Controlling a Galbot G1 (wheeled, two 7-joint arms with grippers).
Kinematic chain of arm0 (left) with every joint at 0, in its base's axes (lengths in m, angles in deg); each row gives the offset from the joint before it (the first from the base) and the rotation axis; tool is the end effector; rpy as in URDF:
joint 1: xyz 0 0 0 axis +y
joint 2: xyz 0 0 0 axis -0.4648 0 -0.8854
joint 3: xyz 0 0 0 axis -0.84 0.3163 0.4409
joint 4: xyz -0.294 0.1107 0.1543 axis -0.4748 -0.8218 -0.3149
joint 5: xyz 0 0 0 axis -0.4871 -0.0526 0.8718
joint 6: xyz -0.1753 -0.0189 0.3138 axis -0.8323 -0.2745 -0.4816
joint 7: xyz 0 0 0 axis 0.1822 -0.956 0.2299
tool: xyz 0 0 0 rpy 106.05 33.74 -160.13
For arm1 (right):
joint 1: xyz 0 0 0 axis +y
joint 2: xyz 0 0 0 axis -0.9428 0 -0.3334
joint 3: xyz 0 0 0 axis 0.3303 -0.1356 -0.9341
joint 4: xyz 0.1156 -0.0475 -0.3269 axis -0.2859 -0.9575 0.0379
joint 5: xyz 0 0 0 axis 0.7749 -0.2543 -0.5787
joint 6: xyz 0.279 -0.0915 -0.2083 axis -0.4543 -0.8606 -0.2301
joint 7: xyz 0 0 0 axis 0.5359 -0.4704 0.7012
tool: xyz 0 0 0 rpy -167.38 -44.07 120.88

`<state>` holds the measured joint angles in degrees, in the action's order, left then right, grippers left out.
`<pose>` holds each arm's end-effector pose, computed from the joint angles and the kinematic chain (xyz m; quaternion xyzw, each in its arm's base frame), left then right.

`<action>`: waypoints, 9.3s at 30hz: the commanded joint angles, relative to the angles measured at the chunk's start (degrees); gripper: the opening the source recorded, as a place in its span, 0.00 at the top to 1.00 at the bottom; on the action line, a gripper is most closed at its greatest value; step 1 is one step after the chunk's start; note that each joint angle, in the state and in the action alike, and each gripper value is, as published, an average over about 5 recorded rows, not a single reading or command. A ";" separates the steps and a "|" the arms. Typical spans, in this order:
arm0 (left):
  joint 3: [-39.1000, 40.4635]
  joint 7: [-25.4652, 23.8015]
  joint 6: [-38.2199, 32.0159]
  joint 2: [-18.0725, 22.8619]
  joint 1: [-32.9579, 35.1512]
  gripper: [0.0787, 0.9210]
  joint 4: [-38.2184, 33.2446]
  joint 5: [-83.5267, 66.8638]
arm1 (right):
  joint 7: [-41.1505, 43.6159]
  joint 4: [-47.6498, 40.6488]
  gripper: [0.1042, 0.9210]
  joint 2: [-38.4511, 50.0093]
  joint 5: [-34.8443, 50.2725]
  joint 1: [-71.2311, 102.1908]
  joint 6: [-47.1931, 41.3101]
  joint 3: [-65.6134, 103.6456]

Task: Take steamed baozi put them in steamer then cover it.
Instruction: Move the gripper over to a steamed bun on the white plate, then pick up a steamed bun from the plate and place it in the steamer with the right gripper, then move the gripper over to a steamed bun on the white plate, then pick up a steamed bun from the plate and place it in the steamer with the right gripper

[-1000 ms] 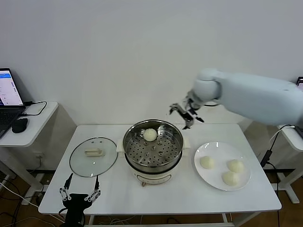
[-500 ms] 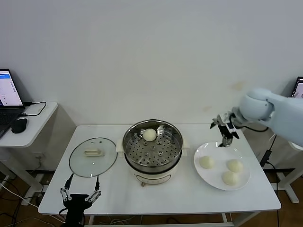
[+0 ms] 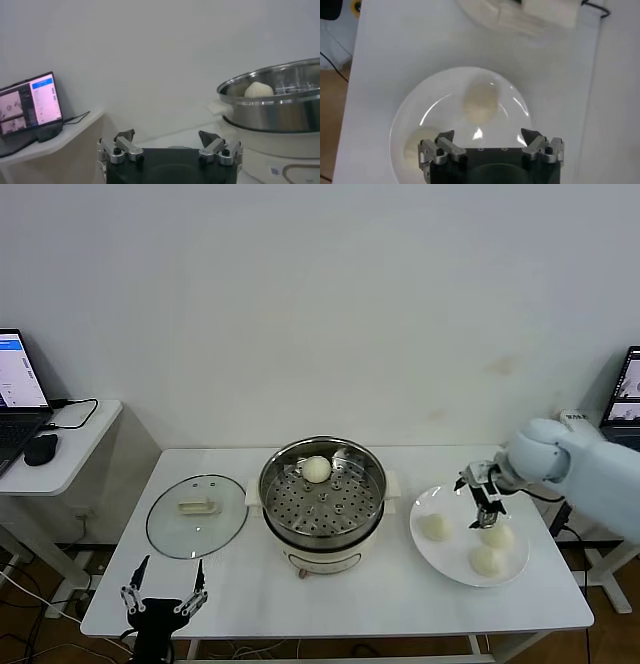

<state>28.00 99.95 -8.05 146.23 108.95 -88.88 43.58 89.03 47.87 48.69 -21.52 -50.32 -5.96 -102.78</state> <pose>0.1063 0.0435 -0.2900 0.0516 -0.9845 -0.1561 0.0614 0.4914 -0.1387 -0.1669 0.4941 -0.5270 0.5891 0.3621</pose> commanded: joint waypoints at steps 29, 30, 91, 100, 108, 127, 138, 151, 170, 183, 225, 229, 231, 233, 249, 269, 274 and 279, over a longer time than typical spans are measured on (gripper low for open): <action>-0.52 0.04 0.00 0.22 -0.80 0.12 1.29 -0.12 | -1.41 -17.14 0.18 -13.01 -7.13 12.75 2.89 9.96; -0.53 0.04 0.01 0.24 -0.85 0.12 1.32 -0.13 | -1.25 -17.11 0.20 -13.00 -7.12 12.70 2.93 9.94; -1.19 0.17 0.10 0.45 -1.98 0.12 -0.39 -0.99 | -14.33 -8.51 0.38 -38.66 35.86 -17.94 -25.29 -14.20; -0.86 0.13 0.14 0.65 -3.00 0.12 0.56 -0.95 | -15.10 -11.95 0.38 -42.47 35.35 -15.47 -25.44 -13.96; -0.80 0.13 0.13 0.71 -3.26 0.12 0.65 -1.01 | -15.78 -15.25 0.39 -45.00 33.61 -13.48 -25.08 -13.72; -0.60 0.23 0.08 1.03 -3.01 0.12 0.15 -0.88 | -15.12 -15.14 0.38 -45.13 33.40 -13.03 -25.08 -13.14; -0.56 0.25 0.09 1.03 -2.66 0.12 -0.39 -0.90 | -3.38 -8.09 0.13 -36.90 26.76 -21.97 -21.02 -13.61; 0.37 0.20 0.13 0.15 -3.26 0.12 -0.26 -0.77 | 5.31 10.73 0.12 -6.97 19.25 -32.31 -14.05 -18.28; 2.53 0.28 0.11 0.40 -2.45 0.12 -0.09 1.17 | 8.45 11.64 0.12 13.63 -3.21 -5.09 0.30 -3.35; 2.41 0.46 0.06 1.27 -1.29 0.12 -0.07 2.04 | 5.85 6.42 0.12 10.32 -8.74 15.40 1.54 10.89; 1.80 0.54 -0.05 1.56 -2.12 0.12 1.09 1.78 | 3.80 -0.40 0.44 4.56 -7.93 15.95 0.05 13.56; 1.76 0.54 -0.05 1.40 -2.17 0.12 0.94 1.68 | 4.47 1.39 0.44 6.17 -4.60 9.14 -0.59 10.66; 1.68 0.53 -0.05 1.25 -2.20 0.12 0.86 1.56 | 4.92 1.95 0.44 6.65 -2.46 5.55 -1.02 10.17; 1.64 0.53 -0.05 1.10 -2.26 0.12 0.77 1.43 | 5.31 2.13 0.44 6.70 -0.31 1.81 -1.45 9.82; 1.37 0.60 -0.07 0.41 -2.59 0.12 0.33 0.66 | 3.45 2.17 0.42 -10.08 14.59 -29.79 -3.80 -6.01; -0.37 0.86 -0.26 1.96 -2.52 0.12 0.34 0.53 | -1.51 1.09 0.42 -28.97 12.58 -22.26 17.87 -16.75; -0.64 0.92 -0.28 2.34 -2.62 0.12 0.36 0.48 | -1.31 -1.97 0.42 -31.41 7.68 -21.12 24.98 -17.65; -0.77 1.04 -0.39 2.66 -2.84 0.12 0.67 0.33 | -1.75 -3.24 0.42 -33.00 3.83 -19.66 29.55 -17.96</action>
<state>27.26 100.96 -8.42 148.90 106.13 -88.36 43.92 87.89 47.19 21.11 -11.18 -71.32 12.12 -118.22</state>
